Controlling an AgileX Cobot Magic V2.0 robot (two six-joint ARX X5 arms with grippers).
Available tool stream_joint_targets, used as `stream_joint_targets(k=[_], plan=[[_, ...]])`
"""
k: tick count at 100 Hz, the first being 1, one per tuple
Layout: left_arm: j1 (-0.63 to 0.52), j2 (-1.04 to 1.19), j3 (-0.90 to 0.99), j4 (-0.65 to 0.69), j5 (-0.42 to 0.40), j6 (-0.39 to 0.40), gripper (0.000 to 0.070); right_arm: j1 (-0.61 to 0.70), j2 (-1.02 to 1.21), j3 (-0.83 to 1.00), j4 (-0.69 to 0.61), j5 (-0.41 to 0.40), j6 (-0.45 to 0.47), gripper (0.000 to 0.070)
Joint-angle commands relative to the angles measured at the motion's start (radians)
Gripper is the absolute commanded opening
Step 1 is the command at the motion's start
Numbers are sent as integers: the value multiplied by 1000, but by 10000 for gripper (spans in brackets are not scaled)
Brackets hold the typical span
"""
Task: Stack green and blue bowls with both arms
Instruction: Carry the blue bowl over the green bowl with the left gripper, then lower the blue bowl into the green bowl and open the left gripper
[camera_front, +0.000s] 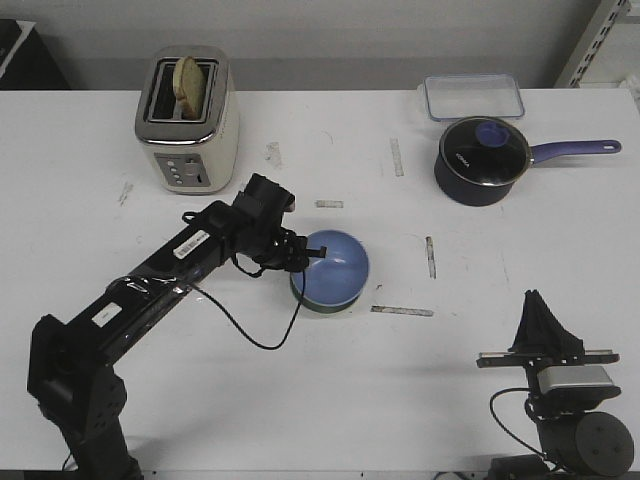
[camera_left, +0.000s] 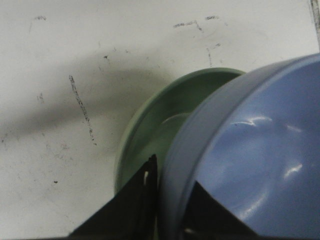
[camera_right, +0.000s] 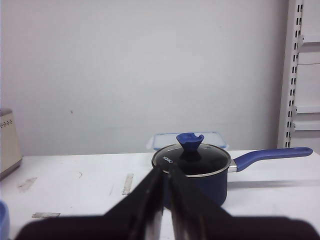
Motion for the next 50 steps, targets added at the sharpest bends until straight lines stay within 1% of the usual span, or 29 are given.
stream_joint_targets(k=[1, 6, 20, 29, 37, 50], plan=[[-6, 23, 21, -9, 2, -3, 203, 2, -1, -2, 10, 0, -5, 7], [-6, 23, 21, -10, 2, -3, 257, 2, -1, -2, 10, 0, -5, 7], [-9, 14, 21, -12, 2, -3, 266, 2, -1, -1, 10, 0, -5, 7], [-9, -9, 21, -8, 2, -3, 337, 2, -1, -2, 10, 0, -5, 7], [-10, -38, 21, 0, 2, -3, 371, 2, -1, -2, 10, 0, -5, 7], [-11, -88, 21, 2, 2, -3, 371, 2, -1, -1, 10, 0, -5, 7]])
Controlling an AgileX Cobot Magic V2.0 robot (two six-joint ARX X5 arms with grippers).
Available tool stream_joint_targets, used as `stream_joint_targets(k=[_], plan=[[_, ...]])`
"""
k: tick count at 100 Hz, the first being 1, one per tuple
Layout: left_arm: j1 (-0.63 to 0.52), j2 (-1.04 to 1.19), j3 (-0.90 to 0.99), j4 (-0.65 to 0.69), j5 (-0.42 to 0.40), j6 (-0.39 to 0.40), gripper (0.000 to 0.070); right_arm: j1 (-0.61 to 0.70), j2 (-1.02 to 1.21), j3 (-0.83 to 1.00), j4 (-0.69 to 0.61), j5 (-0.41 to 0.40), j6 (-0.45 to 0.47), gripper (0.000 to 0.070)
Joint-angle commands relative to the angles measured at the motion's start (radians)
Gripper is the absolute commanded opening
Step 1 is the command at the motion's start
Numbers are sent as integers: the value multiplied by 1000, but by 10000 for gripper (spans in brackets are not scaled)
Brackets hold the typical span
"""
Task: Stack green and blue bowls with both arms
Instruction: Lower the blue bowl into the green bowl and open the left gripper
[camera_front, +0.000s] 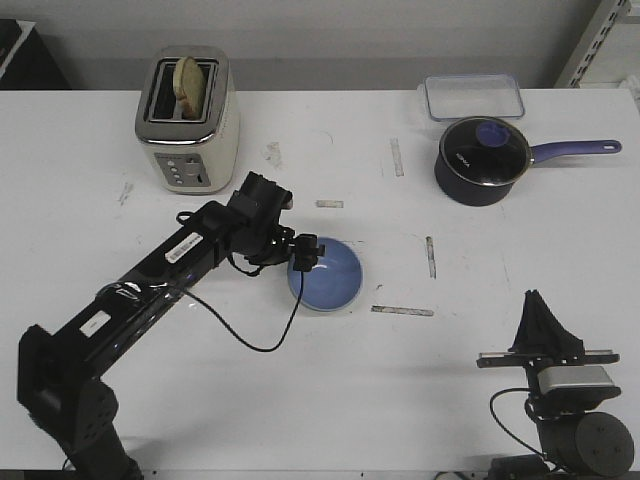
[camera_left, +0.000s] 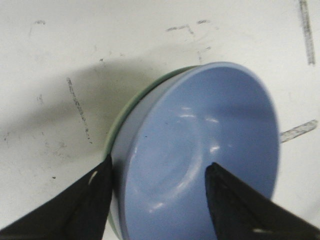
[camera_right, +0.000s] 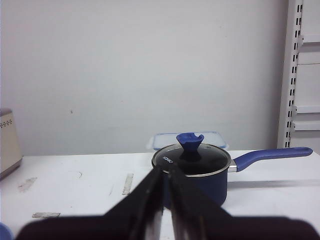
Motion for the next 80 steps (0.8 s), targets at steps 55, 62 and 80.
stream_joint_targets(k=[55, 62, 80], plan=[[40, -213, -13, 59, -77, 279, 366, 2, -1, -1, 10, 0, -5, 7], [47, -246, -55, 108, -109, 326, 363, 2, -1, -2, 10, 0, -5, 7], [72, -371, -247, 330, -130, 407, 259, 2, -1, -2, 10, 0, -5, 7]])
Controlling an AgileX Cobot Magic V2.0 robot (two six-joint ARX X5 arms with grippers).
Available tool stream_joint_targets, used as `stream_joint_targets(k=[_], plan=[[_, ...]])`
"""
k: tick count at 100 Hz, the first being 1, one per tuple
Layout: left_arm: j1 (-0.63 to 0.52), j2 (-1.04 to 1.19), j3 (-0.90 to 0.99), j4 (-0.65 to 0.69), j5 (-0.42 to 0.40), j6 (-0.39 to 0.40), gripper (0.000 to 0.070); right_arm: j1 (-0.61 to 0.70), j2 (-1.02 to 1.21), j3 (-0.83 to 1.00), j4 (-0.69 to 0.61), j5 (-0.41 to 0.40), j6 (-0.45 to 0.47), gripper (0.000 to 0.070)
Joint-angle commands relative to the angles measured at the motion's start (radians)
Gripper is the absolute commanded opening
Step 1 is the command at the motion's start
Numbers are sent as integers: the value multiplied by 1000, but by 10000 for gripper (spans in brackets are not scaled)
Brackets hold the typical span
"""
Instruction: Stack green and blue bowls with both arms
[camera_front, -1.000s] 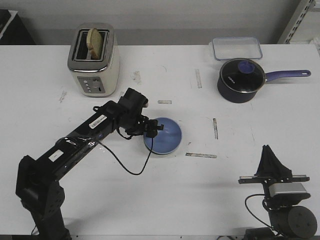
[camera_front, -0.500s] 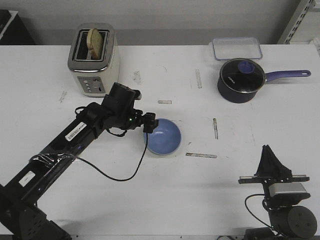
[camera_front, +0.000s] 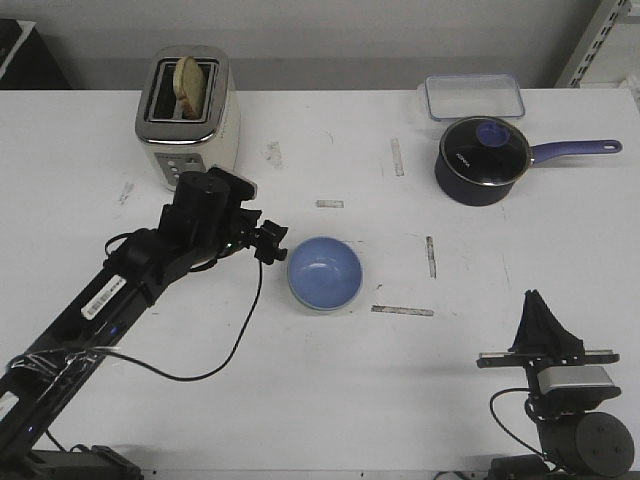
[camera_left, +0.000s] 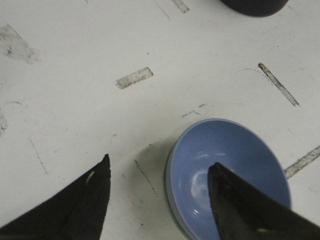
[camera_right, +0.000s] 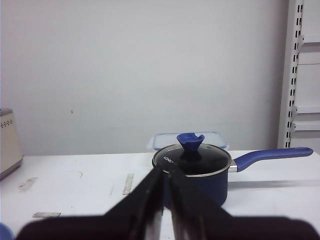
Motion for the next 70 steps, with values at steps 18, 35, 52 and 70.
stream_joint_targets(k=[18, 35, 52, 70], plan=[[58, -198, -309, 363, -5, 60, 53, 2, -1, -1, 10, 0, -5, 7], [154, -376, -557, 544, -10, 60, 0, 2, -1, -1, 10, 0, -5, 7], [269, -558, -753, 603, -28, 58, 0, 2, -1, -1, 10, 0, -5, 7], [371, -748, -914, 605, -97, 48, 0, 2, -1, -1, 10, 0, -5, 7]])
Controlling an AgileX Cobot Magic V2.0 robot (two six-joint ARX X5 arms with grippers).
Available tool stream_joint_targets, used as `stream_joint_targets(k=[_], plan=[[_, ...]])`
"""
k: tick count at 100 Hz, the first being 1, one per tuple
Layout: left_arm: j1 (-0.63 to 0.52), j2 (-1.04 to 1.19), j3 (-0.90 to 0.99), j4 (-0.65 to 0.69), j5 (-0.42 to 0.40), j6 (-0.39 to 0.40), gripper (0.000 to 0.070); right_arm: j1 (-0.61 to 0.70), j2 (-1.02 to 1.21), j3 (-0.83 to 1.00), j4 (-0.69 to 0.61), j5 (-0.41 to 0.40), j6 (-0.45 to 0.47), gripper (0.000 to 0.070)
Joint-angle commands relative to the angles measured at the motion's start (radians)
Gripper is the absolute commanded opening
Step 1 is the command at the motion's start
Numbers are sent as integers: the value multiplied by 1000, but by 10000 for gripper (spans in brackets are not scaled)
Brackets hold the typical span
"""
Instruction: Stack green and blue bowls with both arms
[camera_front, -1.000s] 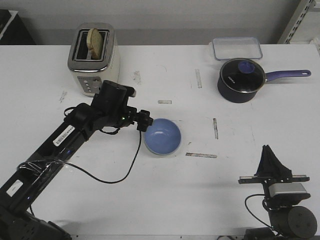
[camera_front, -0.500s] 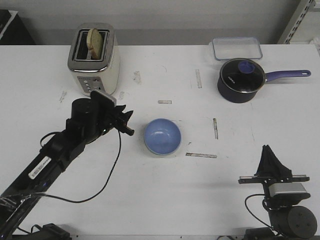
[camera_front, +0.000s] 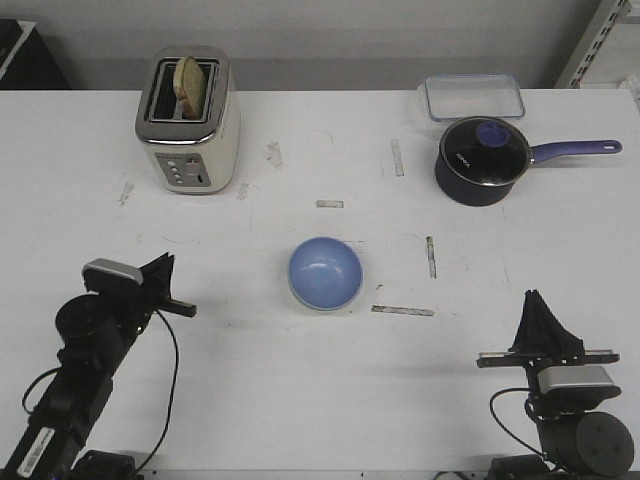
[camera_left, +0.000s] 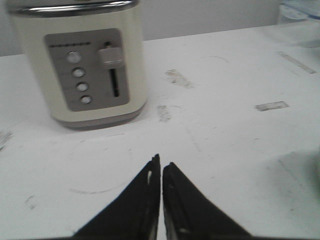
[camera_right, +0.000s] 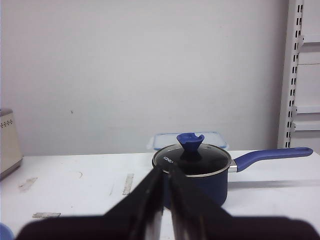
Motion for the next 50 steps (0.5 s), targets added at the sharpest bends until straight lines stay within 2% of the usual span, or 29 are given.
stream_joint_targets(k=[1, 21, 37, 50], plan=[[26, -60, -43, 15, -17, 1, 0, 2, -1, -1, 10, 0, -5, 7], [82, -285, -185, 7, -59, 1, 0, 2, -1, -2, 10, 0, -5, 7], [89, -422, -198, -67, -59, 1, 1, 2, -1, -1, 10, 0, -5, 7], [89, -505, -198, -69, -59, 1, 1, 2, -1, -2, 10, 0, -5, 7]])
